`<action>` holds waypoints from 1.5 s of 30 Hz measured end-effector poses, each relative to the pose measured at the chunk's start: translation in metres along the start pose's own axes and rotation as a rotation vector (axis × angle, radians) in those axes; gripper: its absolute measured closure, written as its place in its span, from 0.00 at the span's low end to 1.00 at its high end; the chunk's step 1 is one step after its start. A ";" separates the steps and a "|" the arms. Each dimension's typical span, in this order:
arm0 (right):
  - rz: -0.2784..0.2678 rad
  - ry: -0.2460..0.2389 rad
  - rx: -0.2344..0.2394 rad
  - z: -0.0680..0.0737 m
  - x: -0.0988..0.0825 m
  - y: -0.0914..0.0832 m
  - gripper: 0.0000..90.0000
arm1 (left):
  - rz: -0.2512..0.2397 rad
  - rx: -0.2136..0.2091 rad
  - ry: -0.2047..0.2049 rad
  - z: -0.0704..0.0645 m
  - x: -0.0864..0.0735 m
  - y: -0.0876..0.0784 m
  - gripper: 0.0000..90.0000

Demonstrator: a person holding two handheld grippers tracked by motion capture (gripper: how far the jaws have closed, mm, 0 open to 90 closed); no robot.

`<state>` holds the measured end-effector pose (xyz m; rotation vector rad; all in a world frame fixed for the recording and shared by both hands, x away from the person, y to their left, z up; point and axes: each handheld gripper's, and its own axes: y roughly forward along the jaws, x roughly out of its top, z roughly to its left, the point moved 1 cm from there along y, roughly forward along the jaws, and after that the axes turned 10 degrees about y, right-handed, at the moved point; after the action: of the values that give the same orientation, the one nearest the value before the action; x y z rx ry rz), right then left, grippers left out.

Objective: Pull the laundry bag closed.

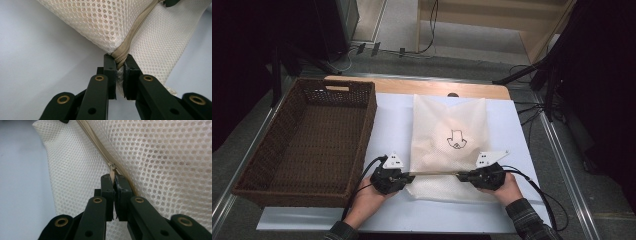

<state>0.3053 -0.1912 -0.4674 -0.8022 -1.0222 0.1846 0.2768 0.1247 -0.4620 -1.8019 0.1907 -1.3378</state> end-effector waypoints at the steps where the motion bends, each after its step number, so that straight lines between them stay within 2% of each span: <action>1: -0.005 -0.004 -0.001 -0.001 -0.001 -0.001 0.98 | 0.000 0.001 0.000 0.000 0.000 0.000 0.93; 23: -0.019 0.039 -0.039 -0.012 -0.019 -0.023 0.98 | 0.007 0.009 -0.009 -0.001 -0.001 -0.001 0.93; 32: -0.034 0.075 -0.041 -0.019 -0.029 -0.032 0.98 | 0.008 0.012 -0.011 0.001 0.000 -0.001 0.93; 45: -0.066 0.129 -0.101 -0.026 -0.048 -0.058 0.98 | 0.020 0.010 -0.009 0.002 0.000 -0.003 0.93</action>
<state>0.2880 -0.2687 -0.4681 -0.8599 -0.9398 0.0245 0.2779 0.1274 -0.4601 -1.7929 0.1968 -1.3140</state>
